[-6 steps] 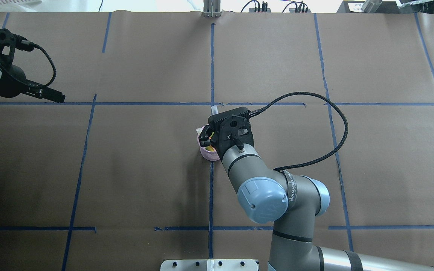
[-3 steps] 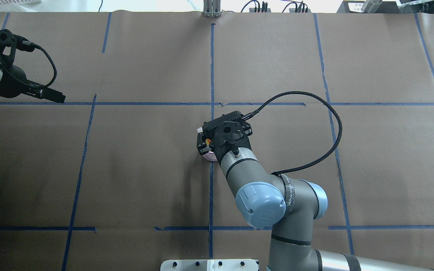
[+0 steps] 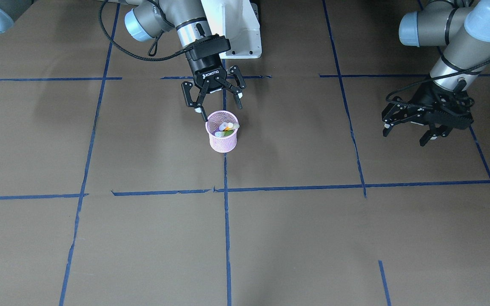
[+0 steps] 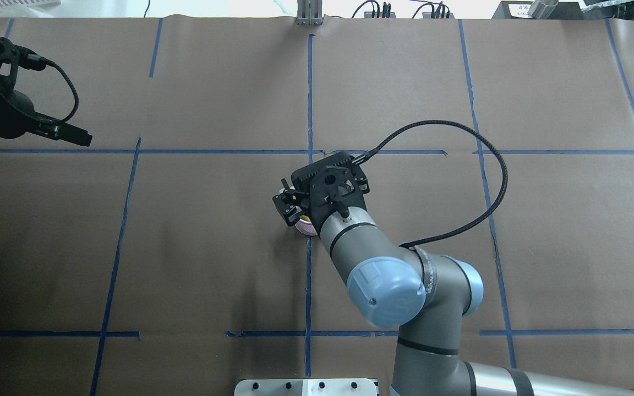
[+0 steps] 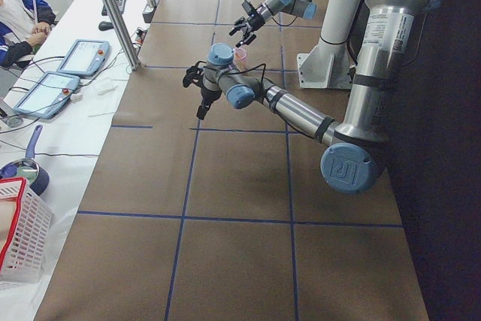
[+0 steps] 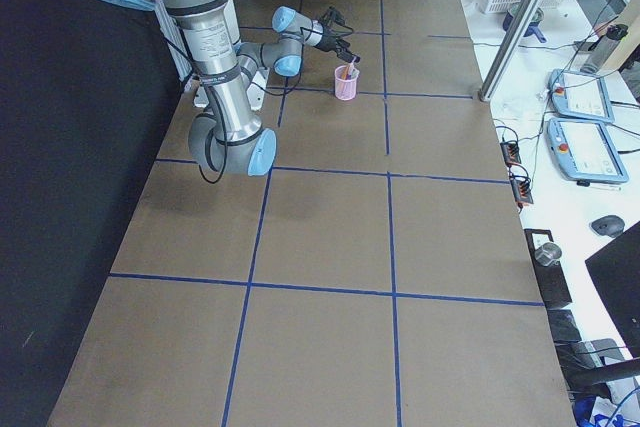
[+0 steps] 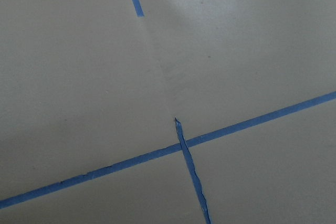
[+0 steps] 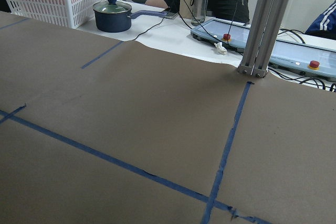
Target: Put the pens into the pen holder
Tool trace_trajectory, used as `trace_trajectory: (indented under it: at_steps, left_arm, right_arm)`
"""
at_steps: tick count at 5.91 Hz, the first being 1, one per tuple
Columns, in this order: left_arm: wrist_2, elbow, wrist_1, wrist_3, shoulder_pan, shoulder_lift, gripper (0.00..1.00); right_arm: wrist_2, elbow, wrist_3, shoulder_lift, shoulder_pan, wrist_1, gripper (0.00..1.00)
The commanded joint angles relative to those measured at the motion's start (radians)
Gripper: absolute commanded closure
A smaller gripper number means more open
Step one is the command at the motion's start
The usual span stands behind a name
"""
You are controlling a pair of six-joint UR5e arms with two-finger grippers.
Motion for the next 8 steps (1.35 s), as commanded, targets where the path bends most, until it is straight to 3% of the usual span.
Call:
trace_trajectory:
  at_steps: [1,2,3,4,6,8]
  left_arm:
    - [-0.124,0.009,0.051,0.086,-0.124,0.004,0.00]
    - [-0.152,0.009,0.185,0.192,-0.190,-0.004,0.00]
    - [-0.184,0.012,0.272,0.270,-0.262,-0.007,0.00]
    - [-0.280,0.044,0.355,0.367,-0.351,-0.006,0.00]
    - [-0.302,0.154,0.519,0.583,-0.500,-0.006,0.00]
    - [-0.313,0.314,0.512,0.655,-0.612,0.010,0.00]
  right_arm:
    - [0.223,0.132,0.004,-0.016,0.134,-0.227,0.00]
    - [0.417,0.212,0.001,-0.070,0.256,-0.360,0.00]
    - [0.682,0.251,-0.008,-0.138,0.423,-0.393,0.00]
    - [0.882,0.250,-0.096,-0.216,0.579,-0.393,0.00]
    - [1.149,0.221,-0.394,-0.427,0.860,-0.392,0.00]
    - [1.300,0.151,-0.493,-0.580,1.036,-0.389,0.00]
